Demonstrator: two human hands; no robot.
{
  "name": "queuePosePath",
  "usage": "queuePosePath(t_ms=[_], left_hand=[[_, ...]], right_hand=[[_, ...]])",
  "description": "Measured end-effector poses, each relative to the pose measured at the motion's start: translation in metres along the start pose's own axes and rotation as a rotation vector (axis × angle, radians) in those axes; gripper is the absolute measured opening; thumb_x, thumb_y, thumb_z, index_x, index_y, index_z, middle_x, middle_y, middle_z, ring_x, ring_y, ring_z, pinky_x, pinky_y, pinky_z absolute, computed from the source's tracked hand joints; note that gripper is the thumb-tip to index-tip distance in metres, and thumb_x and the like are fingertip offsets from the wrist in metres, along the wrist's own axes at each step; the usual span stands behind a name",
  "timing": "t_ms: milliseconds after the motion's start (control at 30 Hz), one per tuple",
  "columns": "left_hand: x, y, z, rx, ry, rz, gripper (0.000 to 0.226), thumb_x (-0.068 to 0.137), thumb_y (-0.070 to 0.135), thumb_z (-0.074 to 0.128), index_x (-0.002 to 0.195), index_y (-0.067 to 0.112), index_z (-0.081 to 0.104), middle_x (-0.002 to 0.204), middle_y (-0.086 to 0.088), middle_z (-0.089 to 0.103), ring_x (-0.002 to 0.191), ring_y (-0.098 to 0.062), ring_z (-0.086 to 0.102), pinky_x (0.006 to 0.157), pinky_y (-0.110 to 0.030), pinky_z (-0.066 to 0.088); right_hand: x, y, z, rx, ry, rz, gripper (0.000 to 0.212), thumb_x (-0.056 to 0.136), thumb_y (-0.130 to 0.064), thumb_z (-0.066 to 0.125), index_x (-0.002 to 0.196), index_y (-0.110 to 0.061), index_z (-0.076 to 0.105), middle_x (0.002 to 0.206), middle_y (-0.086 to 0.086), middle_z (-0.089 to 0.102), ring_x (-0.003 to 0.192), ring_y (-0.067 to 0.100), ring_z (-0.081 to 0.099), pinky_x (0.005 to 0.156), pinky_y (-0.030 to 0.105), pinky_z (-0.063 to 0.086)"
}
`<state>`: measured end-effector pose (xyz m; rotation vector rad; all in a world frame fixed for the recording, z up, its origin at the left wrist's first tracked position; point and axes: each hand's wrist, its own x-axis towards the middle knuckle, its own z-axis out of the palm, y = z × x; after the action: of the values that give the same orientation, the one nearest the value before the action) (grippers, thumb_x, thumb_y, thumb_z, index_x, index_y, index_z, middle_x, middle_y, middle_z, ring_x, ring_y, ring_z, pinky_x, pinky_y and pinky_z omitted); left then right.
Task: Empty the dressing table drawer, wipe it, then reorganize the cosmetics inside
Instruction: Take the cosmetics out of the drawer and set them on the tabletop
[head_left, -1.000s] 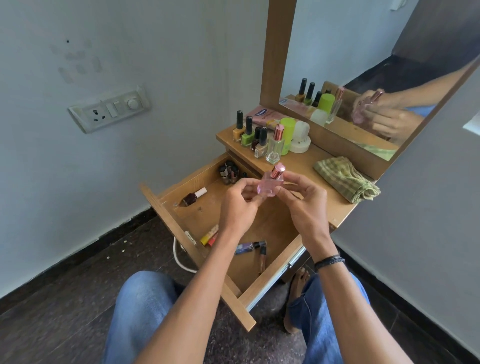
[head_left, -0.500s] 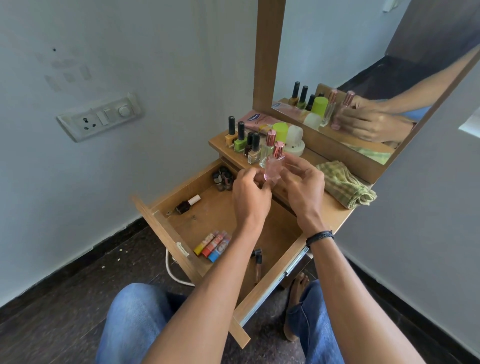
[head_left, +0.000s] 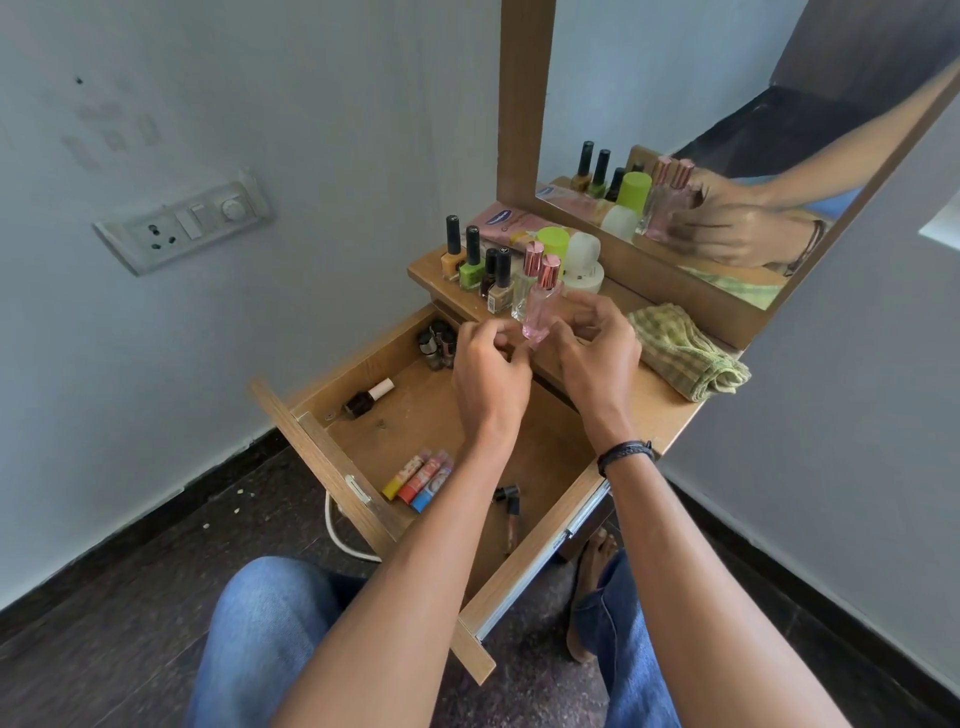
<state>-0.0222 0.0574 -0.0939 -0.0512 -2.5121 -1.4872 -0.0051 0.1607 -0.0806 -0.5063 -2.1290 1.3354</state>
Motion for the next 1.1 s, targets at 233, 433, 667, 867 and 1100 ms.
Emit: queuePosePath(t_ms=[233,433,667,867,1100], left_hand=[[-0.019,-0.032,-0.052,0.083,-0.061,-0.102,0.017,0.092,0.021,0.072,0.108,0.027,0.072,0.106,0.009,0.061,0.082,-0.004,0.064,0.061,-0.017,0.046],[-0.024,-0.057,-0.104,0.592,-0.469,-0.091,0.039,0.091,0.008,0.066,0.124,0.028,0.064,0.136,0.003,0.053,0.108,-0.017,0.057,0.076,-0.036,0.057],[-0.036,-0.062,-0.109,0.843,-0.542,-0.024,0.045,0.094,0.025,0.068,0.136,0.028,0.054,0.142,-0.002,0.048,0.123,-0.025,0.051,0.089,-0.040,0.049],[-0.039,-0.061,-0.101,1.135,-0.725,-0.054,0.061,0.091,0.027,0.068,0.142,0.025,0.033,0.137,-0.009,0.053,0.114,-0.032,0.061,0.091,-0.044,0.040],[-0.038,-0.062,-0.097,1.190,-0.752,-0.061,0.065,0.093,0.031,0.064,0.146,0.023,0.026,0.128,-0.012,0.058,0.105,-0.032,0.064,0.089,-0.043,0.037]], right_hand=[[-0.014,-0.004,-0.007,0.068,0.095,-0.080,0.014,0.087,-0.009,0.070,0.094,-0.020,0.065,0.084,-0.017,0.064,0.078,-0.005,0.062,0.073,0.015,0.050],[-0.059,0.003,-0.009,-0.060,-0.216,-0.356,0.006,0.091,-0.009,0.069,0.095,-0.013,0.070,0.090,-0.007,0.070,0.082,0.001,0.064,0.073,0.016,0.053],[-0.082,0.012,0.010,-0.635,-0.952,-0.374,0.027,0.084,-0.021,0.075,0.111,-0.029,0.073,0.112,-0.007,0.063,0.109,0.018,0.059,0.089,0.038,0.057],[-0.096,0.022,0.015,-0.808,-0.990,-0.375,0.023,0.087,-0.014,0.068,0.108,-0.024,0.070,0.111,-0.003,0.059,0.108,0.021,0.055,0.082,0.040,0.055],[-0.094,0.023,0.015,-0.797,-0.927,-0.280,0.008,0.086,-0.023,0.065,0.094,-0.024,0.066,0.094,-0.001,0.063,0.087,0.023,0.061,0.068,0.037,0.053]])
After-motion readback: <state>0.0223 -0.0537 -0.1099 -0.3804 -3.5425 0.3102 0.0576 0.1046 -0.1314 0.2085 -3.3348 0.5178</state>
